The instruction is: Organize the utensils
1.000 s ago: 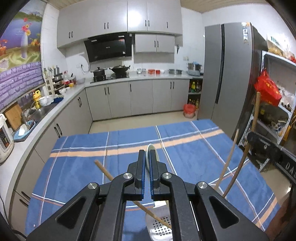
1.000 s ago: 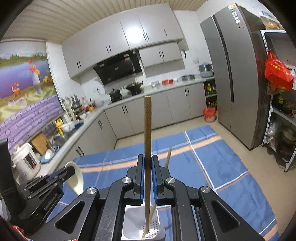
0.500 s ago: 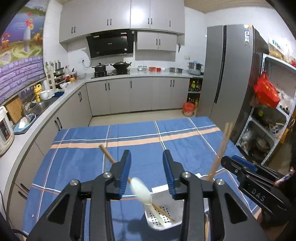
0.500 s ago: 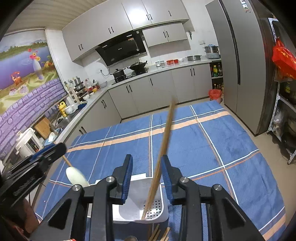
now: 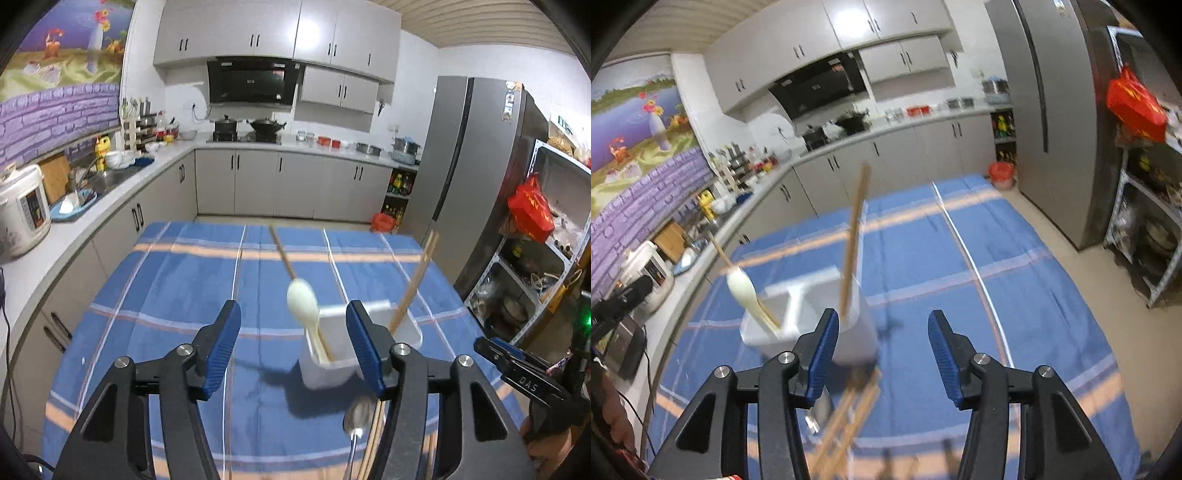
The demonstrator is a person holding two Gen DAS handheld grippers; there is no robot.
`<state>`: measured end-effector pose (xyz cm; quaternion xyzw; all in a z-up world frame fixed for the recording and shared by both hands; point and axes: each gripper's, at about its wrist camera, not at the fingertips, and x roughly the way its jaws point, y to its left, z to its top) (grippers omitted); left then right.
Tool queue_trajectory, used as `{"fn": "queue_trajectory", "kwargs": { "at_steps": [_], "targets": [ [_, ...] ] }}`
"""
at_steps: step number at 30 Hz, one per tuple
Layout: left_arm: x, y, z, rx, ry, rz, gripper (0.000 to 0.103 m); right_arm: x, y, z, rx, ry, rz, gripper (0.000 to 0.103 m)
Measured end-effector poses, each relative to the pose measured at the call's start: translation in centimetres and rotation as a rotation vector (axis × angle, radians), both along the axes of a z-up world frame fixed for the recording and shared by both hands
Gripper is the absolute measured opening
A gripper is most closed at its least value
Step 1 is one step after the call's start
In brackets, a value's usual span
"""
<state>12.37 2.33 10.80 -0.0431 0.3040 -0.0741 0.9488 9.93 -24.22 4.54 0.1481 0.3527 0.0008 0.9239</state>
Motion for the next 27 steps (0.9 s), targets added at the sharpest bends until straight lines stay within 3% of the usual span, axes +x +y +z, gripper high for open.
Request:
{"fn": "queue_trajectory", "kwargs": {
  "at_steps": [10,23,27],
  "targets": [
    [-1.4,-2.6,-7.5,-0.016,0.200,-0.056,0.058,-4.9,-0.6,-6.2,0.032,0.173,0.007,0.054],
    [1.0,-6.0,-13.5,0.040,0.314,-0.128,0.058,-7.1,3.3,-10.2,-0.011,0.313,0.079,0.054],
    [2.3,-6.8,-14.9,0.047,0.331,-0.154,0.058,-7.5,4.3,-10.4,-0.060,0.320,0.080,0.054]
  ]
}}
